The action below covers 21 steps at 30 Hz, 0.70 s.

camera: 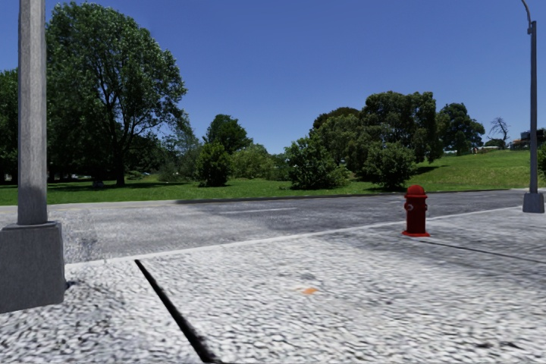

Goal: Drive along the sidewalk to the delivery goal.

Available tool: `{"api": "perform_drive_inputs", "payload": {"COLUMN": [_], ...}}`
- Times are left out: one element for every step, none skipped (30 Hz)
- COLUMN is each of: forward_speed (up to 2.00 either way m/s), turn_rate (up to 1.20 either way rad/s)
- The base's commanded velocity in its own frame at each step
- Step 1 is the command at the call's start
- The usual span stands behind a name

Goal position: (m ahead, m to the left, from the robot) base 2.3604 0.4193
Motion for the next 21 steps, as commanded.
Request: {"api": "perform_drive_inputs", "payload": {"forward_speed": [1.29,1.29,1.29,1.29,1.29,1.29,1.29,1.29,1.29,1.29,1.29,1.29,1.29,1.29,1.29,1.29,1.29,1.29,1.29,1.28,1.28], "turn_rate": [0.00,0.00,0.00,0.00,-0.01,-0.02,-0.02,-0.05,-0.13,-0.18,-0.18,-0.22,-0.26,-0.33,-0.38,-0.38,-0.39,-0.39,-0.39,-0.39,-0.39]}}
